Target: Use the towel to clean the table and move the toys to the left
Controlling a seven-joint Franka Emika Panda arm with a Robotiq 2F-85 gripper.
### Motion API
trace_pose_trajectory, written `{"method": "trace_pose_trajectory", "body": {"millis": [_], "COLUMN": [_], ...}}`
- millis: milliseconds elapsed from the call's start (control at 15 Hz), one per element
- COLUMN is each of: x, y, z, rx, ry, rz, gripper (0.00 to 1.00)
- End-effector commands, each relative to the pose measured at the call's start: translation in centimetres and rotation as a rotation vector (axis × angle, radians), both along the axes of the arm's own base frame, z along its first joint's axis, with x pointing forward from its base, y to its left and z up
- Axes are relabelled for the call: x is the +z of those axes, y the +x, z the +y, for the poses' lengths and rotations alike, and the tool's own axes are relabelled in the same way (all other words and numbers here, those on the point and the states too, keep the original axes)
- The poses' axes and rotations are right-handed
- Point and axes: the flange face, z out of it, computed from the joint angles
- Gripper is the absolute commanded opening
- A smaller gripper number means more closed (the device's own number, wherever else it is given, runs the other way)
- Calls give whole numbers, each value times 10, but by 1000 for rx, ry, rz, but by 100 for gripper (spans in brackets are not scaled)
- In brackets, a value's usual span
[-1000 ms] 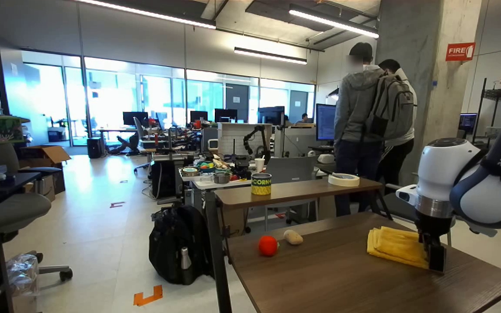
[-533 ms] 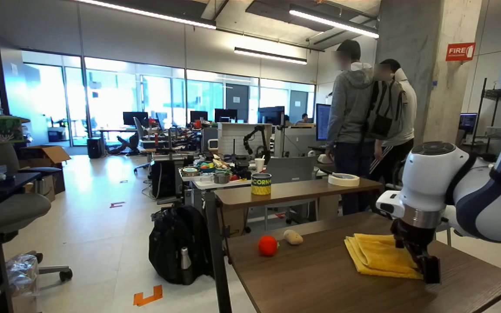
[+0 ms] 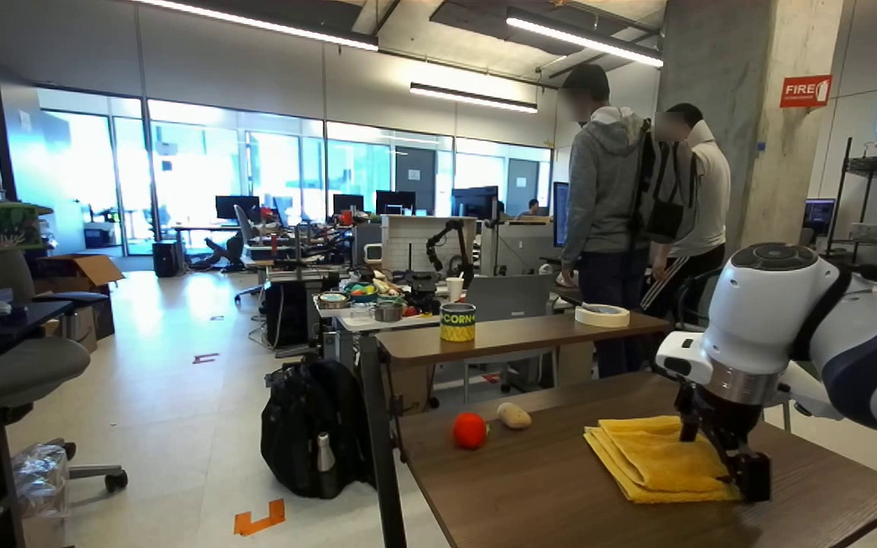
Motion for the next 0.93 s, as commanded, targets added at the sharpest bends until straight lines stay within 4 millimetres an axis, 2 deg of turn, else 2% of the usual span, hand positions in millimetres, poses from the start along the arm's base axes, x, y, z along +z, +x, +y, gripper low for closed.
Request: {"method": "trace_pose_trajectory", "body": {"millis": [0,200,333,400,600,733,867], "x": [-4,-31,-45,-44,-43,-42,-38], "y": [20,30,33,37,39,38,37], "z": [-68,-111,-126,-128,-120,-105,-82], "rx": [-198,-358,-454,-495,-575,-530,-438], "ry": [-49,-121,-171,-197,-273,-303,-299], "rz": [-15,45,94,108,231,289,298], "gripper": [100,100,100,100,100,100,100]}}
